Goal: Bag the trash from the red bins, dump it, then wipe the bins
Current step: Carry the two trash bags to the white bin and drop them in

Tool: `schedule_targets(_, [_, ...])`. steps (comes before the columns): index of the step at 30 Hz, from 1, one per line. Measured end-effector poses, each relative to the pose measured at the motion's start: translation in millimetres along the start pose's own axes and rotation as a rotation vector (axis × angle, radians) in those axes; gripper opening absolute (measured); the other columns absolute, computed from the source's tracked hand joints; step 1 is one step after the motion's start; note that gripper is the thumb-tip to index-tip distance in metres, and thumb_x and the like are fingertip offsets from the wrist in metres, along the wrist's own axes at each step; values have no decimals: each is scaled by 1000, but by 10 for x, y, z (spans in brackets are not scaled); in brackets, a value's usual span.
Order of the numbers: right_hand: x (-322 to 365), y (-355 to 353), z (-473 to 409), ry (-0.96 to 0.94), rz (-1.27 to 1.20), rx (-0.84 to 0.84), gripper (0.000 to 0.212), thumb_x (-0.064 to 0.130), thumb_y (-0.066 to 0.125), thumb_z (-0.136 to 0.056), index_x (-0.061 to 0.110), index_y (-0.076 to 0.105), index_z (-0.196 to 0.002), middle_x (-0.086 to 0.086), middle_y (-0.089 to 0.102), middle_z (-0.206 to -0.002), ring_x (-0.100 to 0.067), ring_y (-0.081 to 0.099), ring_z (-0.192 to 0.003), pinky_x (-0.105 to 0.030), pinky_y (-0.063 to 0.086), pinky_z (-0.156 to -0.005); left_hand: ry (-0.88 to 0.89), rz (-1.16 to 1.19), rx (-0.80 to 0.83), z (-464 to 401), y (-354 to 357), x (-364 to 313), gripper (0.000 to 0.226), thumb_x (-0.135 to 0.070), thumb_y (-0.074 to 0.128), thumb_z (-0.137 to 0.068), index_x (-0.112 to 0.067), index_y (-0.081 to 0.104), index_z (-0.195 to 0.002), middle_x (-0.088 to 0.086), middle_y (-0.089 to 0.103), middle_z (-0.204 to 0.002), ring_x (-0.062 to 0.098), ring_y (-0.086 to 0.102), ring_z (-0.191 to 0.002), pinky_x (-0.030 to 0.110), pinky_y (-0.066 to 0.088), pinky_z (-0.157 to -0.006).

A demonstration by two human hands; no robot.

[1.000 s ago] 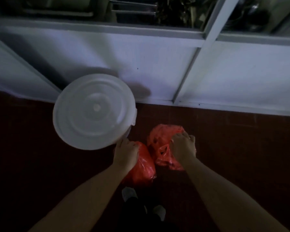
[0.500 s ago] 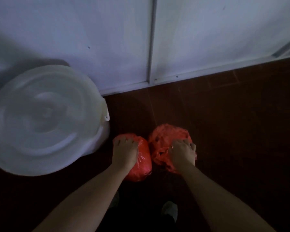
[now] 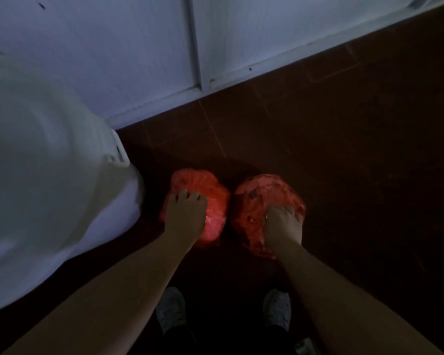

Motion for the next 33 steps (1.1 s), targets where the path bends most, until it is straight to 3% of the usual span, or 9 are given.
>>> schedule_targets(3, [99,-63,127,-5,7,17,45,30,48,-98,21,45,-141,-5,51,-142,-29,44,-133,-47,32,-111,-16,-3,25,70,-139,-20,40,-29,39,-98,-25,42,-138,-1,49,-133,28,42,-126,42,34,-103])
schedule_targets(5, [223,-222,243,-41,23,2,45,31,46,-99,24,43,-143,-4,49,-144,-29,44,-133,-46,33,-109,-11,18,19,156,-329,3,46,-31,40,-97,-25,37,-144,-1,46,-137,29,40,-128,42,33,-105])
schedule_targets(10, [754,-943,674,-155,86,4,50,40,51,-97,30,42,-144,-1,43,-149,-26,39,-137,-44,31,-111,2,94,-101,566,-1142,295,39,-33,42,-92,-26,51,-129,0,53,-125,29,46,-118,43,35,-98])
schedule_targets(14, [1436,-1706,1206,-240,68,-77,39,37,46,-99,30,48,-138,0,51,-139,-23,48,-128,-41,38,-106,-30,124,-192,1052,-1926,803,31,-31,49,-89,-25,57,-119,1,58,-114,31,51,-107,45,38,-92])
schedule_targets(21, [2788,-2683,2106,-486,63,-165,43,33,50,-98,29,49,-141,2,53,-135,-22,52,-124,-38,40,-102,-172,107,-278,1913,-2997,1967,36,-34,50,-91,-19,58,-123,5,62,-118,31,55,-108,44,41,-91])
schedule_targets(27, [3789,-2723,2247,-706,78,-178,42,36,52,-99,28,48,-140,1,56,-132,-20,56,-118,-36,44,-99,-376,127,-245,2338,-3085,2818,41,-32,49,-95,-18,54,-133,6,60,-127,31,56,-113,42,44,-93])
schedule_targets(33, [4275,-2285,2094,-800,92,-167,45,37,53,-99,26,46,-142,-1,58,-129,-19,60,-112,-36,50,-95,-492,173,-249,2444,-2672,3312,41,-36,47,-97,-21,50,-135,4,57,-129,26,55,-110,38,48,-85])
Point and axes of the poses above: each hand's wrist, its own z-axis away from the middle knuckle, its own y-axis out of the palm, x = y × z, the point moved 2 cm from there along -z, towards the middle knuckle
